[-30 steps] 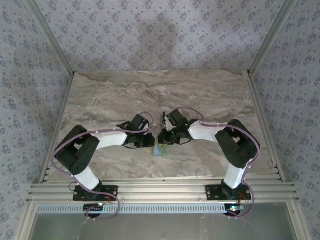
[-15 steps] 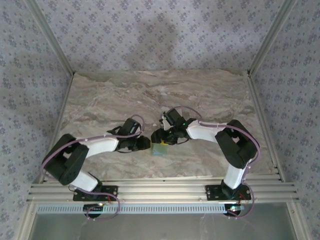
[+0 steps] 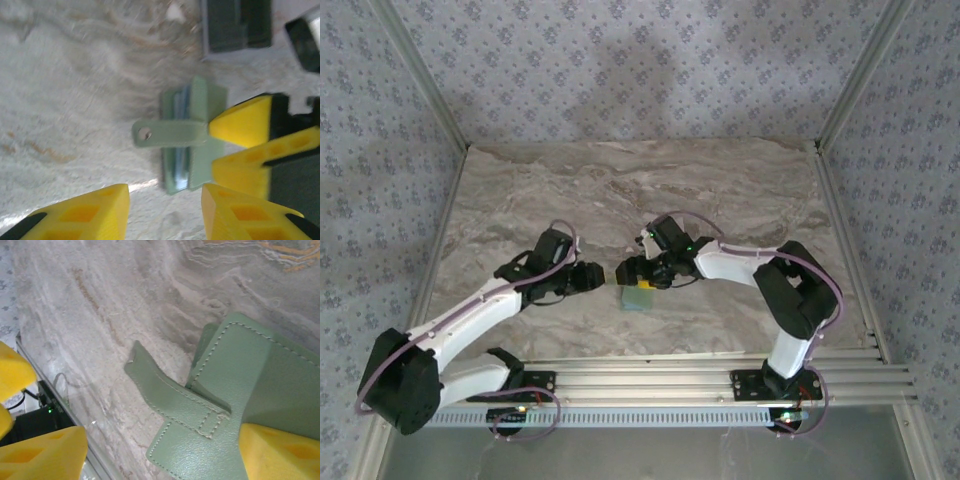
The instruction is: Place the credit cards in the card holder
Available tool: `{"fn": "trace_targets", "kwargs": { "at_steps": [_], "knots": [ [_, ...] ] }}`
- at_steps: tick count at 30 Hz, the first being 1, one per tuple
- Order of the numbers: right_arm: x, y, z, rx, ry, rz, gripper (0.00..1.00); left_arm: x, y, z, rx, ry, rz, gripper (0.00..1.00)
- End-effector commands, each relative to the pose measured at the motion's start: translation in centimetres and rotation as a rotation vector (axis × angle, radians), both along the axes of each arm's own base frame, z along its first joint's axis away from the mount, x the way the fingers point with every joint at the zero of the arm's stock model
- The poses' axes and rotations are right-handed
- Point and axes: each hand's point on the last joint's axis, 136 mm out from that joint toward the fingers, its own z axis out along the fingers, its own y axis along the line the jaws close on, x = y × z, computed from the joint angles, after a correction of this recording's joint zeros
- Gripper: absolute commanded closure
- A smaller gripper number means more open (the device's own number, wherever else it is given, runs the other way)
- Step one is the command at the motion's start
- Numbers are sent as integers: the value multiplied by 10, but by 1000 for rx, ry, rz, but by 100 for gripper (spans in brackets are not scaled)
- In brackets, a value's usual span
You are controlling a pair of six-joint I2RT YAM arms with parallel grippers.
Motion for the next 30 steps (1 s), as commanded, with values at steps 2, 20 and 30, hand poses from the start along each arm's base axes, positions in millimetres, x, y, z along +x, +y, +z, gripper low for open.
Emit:
{"fn": "trace_targets", "kwargs": {
  "at_steps": [2, 20, 30],
  "knots": [
    [3, 6, 46, 122, -67, 33, 15, 4, -11, 20, 16, -37, -46, 59],
    [8, -88, 13, -74, -40, -195, 54, 25, -100, -20, 140, 26, -268, 84],
    [5, -71, -14, -76, 12, -141, 36, 4, -61, -87, 291, 139, -216, 87]
  ]
}}
